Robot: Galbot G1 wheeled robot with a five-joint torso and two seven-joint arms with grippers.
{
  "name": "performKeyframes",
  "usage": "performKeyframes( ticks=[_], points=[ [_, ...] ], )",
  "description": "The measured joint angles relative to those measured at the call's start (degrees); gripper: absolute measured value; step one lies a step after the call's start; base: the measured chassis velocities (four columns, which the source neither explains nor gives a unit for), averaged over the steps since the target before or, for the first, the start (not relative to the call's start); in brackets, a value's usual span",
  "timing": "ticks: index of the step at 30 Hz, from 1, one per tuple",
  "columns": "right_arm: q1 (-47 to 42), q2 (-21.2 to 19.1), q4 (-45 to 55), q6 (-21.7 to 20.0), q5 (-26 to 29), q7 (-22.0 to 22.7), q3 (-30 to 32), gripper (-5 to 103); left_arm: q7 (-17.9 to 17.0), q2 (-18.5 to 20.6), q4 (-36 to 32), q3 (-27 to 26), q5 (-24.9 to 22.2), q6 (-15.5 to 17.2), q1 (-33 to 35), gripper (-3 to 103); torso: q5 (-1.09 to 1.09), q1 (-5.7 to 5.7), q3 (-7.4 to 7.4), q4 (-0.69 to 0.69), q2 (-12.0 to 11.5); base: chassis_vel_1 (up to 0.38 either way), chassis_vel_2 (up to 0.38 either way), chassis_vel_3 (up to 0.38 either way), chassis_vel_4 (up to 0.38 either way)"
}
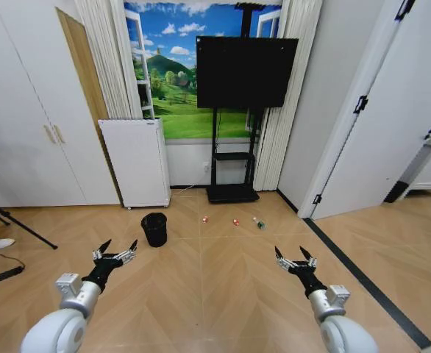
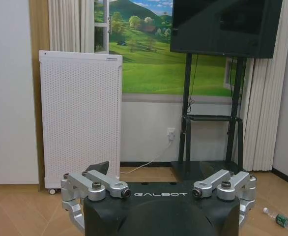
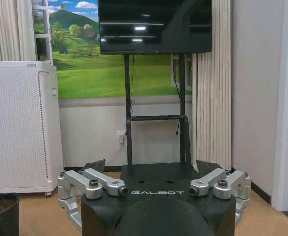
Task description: Pick up the trash bin and place the garbage on the floor into it.
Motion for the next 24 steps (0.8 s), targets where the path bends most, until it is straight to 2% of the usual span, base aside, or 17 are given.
performKeyframes(
  ticks=[2, 8, 24],
  points=[
    [-0.17, 0.2, 0.76, -1.48, -2.03, 0.5, 0.31, 100, -0.08, 0.52, -0.37, -0.34, -0.09, 0.19, 0.2, 100, 0.0, 0.0, 0.0, 0.0, 0.0, 0.0, 0.0, 0.0, 0.0],
    [-0.42, 0.57, 1.08, -2.44, -2.3, 2.82, 0.34, 100, -0.11, 0.55, -0.83, -0.39, -0.11, 0.19, 0.48, 100, 0.0, 0.0, 0.0, 0.0, 0.0, 0.0, 0.0, 0.0, 0.0],
    [-1.32, 0.47, 1.14, -1.76, -1.88, 2.94, 0.95, 100, -0.11, -0.58, -1.58, -0.33, 0.59, -0.39, 1.34, 100, 0.0, -0.01, -0.01, 0.01, 0.01, -0.006, 0.006, 0.013, -0.005]
  ],
)
